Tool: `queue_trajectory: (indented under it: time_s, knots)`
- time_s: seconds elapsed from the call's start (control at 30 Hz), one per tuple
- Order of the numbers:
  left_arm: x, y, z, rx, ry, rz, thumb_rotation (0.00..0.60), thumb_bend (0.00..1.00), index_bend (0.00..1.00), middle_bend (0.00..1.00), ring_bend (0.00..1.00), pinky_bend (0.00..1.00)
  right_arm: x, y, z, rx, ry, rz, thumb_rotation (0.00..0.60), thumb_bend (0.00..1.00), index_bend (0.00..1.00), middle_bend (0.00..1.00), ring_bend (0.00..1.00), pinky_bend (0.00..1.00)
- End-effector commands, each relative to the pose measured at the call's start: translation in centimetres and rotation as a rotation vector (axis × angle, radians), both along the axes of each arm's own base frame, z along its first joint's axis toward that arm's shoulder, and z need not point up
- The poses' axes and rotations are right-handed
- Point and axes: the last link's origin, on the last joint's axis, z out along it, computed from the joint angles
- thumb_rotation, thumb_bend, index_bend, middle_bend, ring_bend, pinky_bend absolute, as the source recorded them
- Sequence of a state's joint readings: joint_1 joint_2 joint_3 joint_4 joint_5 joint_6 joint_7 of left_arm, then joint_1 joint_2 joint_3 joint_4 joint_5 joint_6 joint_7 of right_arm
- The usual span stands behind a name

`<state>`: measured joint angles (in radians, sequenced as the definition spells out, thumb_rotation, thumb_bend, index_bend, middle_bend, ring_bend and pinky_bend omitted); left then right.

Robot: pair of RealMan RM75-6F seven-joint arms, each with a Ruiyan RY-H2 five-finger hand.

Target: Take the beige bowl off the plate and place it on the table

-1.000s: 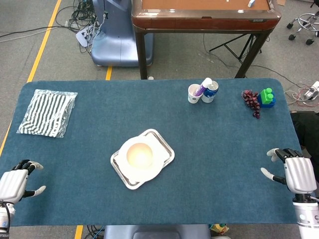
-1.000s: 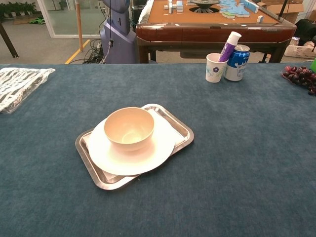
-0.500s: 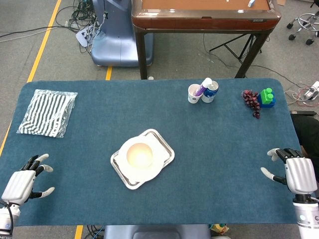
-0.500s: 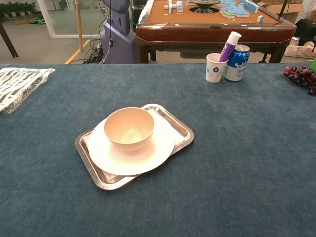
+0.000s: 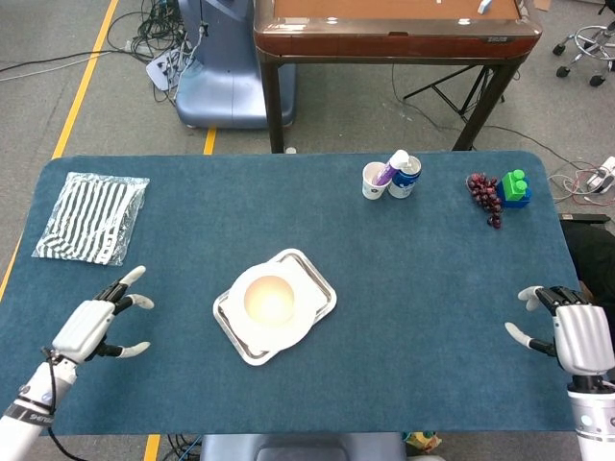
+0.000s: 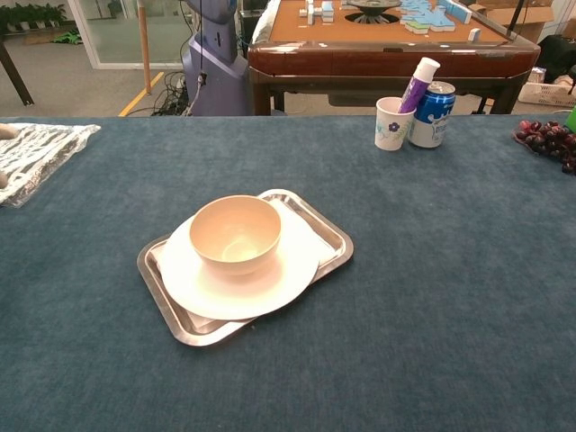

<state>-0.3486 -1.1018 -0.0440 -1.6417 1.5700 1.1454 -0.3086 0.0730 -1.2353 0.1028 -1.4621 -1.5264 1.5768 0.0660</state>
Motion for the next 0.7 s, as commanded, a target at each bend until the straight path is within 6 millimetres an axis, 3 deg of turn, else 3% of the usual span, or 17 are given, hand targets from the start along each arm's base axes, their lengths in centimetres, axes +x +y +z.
queue_trajectory:
  time_s: [0.03, 0.13, 0.33, 0.7]
  knots:
    - [1.2, 1.7, -1.7, -0.038, 0.012, -0.057, 0.6, 0.14, 0.34, 0.0, 0.0, 0.1, -0.1, 0.0, 0.2, -0.005, -0.004, -0.003, 0.6, 0.0, 0.47, 0.56, 0.43, 0.44]
    - [1.6, 2.2, -2.3, -0.052, 0.009, -0.062, 0.6, 0.14, 0.34, 0.0, 0.0, 0.09, -0.1, 0.1, 0.2, -0.006, -0.005, -0.005, 0.6, 0.0, 0.47, 0.56, 0.43, 0.44]
    - [3.1, 4.4, -5.5, -0.117, -0.008, -0.085, 0.6, 0.14, 0.34, 0.0, 0.0, 0.07, -0.2, 0.5, 1.0, -0.023, -0.014, -0.015, 0.6, 0.0, 0.47, 0.56, 0.43, 0.44]
    - [5.8, 5.4, -7.9, -0.103, 0.011, -0.186, 0.6, 0.14, 0.34, 0.0, 0.0, 0.07, -0.6, 0.6, 1.7, -0.042, -0.005, -0.056, 0.6, 0.0, 0.47, 0.56, 0.43, 0.44]
